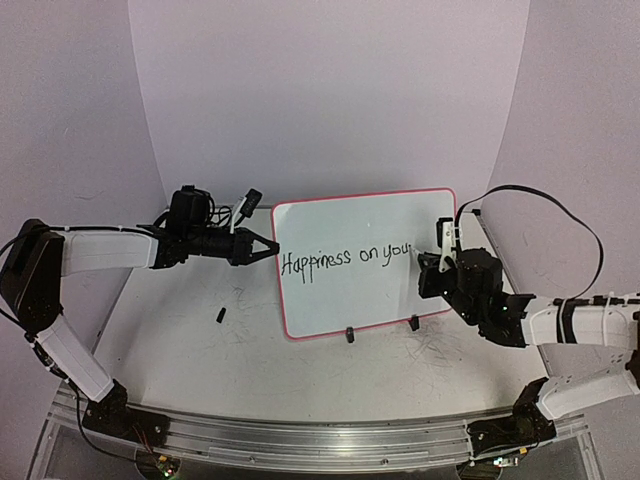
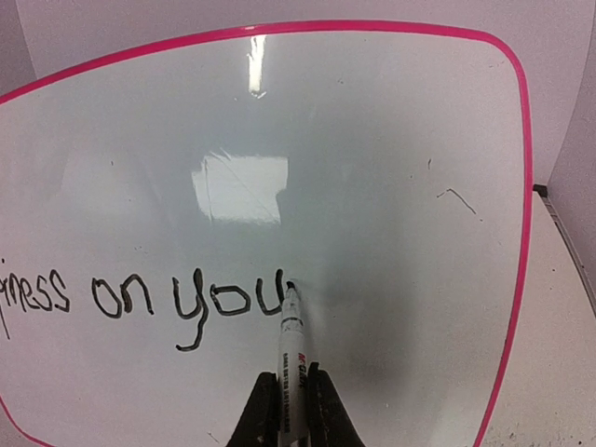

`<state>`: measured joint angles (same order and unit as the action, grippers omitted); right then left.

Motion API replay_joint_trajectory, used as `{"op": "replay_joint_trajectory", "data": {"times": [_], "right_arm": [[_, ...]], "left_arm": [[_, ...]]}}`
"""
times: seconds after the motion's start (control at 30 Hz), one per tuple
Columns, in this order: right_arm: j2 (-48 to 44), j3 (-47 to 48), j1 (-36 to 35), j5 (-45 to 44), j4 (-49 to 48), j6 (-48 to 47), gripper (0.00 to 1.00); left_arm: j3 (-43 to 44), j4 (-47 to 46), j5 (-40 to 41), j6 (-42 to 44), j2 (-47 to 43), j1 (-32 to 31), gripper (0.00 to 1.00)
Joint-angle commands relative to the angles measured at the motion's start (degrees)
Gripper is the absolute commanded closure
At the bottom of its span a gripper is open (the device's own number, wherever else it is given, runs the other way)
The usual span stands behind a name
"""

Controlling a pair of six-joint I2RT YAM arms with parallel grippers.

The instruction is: Write a sentence on the whiteboard

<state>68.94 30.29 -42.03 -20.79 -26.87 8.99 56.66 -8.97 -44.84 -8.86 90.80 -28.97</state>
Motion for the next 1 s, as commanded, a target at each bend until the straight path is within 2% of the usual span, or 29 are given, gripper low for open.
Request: {"op": "replay_joint_trajectory", "data": {"times": [0.0, 0.97], "right_arm": [[0.9, 2.5, 0.7, -1.1, -2.4, -0.3, 1.0], [-1.0, -0.9, 0.9, 0.0, 4.3, 4.9, 1.0]], "left_arm": [[1.6, 0.8, -2.0, 2.1, -1.9, -1.5, 1.0], [1.8, 0.9, -2.4, 2.0, -1.5, -1.6, 1.0]]}}
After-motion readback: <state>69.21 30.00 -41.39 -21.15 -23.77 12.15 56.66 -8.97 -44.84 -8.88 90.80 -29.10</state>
